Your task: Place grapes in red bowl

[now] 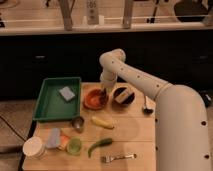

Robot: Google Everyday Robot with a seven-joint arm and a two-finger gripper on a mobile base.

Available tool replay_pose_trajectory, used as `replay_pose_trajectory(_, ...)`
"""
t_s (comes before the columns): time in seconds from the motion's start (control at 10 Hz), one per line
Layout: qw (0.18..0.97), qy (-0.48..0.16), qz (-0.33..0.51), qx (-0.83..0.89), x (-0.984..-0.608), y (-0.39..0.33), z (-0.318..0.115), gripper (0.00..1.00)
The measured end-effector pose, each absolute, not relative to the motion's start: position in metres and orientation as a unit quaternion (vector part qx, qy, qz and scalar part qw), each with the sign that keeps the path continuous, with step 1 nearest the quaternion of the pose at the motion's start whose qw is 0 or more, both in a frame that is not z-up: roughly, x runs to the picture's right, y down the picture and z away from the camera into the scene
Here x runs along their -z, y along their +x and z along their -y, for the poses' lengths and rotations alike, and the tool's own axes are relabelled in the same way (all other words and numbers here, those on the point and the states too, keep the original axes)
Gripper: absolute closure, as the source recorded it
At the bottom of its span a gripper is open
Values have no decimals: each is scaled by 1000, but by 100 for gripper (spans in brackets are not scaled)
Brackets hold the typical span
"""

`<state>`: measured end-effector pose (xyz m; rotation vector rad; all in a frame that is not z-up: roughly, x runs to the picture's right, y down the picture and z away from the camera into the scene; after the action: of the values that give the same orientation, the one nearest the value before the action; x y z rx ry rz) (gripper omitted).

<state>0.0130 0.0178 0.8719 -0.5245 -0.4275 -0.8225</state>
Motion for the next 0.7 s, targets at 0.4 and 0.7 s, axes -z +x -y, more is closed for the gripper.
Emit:
replay_pose_trajectory(0.4, 862, -249, 205, 391, -872, 14, -17, 100)
replay_pose_trajectory(0.7, 862, -249, 206, 391, -873, 14, -17, 100)
